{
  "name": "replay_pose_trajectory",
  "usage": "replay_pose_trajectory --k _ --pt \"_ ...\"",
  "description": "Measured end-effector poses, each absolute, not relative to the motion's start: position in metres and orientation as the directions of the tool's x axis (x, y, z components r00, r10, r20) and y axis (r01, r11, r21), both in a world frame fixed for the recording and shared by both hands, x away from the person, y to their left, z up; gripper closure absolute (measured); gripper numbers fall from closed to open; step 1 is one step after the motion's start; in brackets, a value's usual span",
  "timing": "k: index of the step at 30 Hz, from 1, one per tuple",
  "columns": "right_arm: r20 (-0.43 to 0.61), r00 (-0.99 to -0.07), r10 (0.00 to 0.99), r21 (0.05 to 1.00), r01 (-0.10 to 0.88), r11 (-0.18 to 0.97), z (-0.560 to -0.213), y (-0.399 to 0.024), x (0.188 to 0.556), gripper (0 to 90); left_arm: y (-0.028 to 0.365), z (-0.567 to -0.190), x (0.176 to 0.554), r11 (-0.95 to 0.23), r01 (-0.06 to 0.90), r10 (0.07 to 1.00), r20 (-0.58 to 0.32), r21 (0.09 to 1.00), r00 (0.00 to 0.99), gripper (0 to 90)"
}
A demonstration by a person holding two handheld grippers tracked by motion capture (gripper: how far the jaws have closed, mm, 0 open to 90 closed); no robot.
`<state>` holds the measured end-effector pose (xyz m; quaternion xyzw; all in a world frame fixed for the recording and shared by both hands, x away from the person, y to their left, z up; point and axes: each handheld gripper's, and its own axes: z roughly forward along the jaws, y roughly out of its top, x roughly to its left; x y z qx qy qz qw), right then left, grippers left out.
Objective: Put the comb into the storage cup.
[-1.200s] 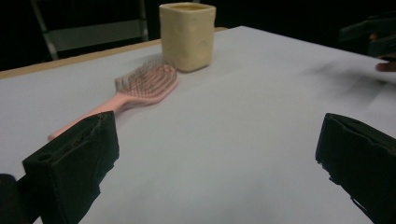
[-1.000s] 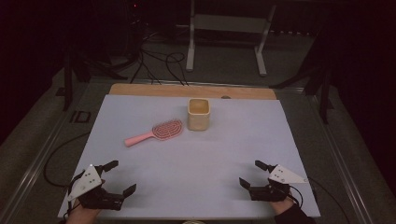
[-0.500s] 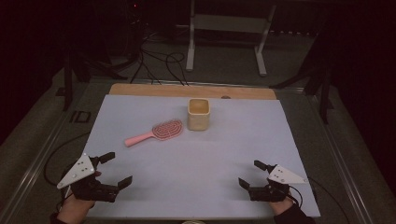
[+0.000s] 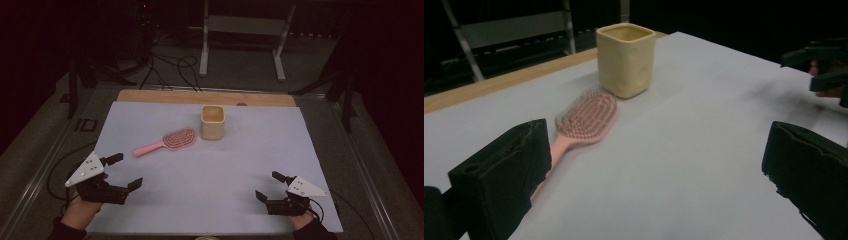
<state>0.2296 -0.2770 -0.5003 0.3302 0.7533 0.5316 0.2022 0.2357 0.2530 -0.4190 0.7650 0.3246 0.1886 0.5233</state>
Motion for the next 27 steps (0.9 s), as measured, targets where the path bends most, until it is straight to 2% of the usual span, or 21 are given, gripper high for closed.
replay_pose_trajectory --k 14,27 --pt "0.042 -0.706 0.707 0.935 0.277 0.222 -0.501 -0.276 0.23 9.1 0.255 -0.407 0.266 -0.234 0.357 0.732 -0.078 0.904 0.677 0.3" --pt "0.037 -0.71 0.703 0.935 0.273 0.225 -0.5 -0.275 0.229 9.1 0.248 -0.404 0.292 -0.255 0.404 0.725 -0.103 0.879 0.681 0.2"
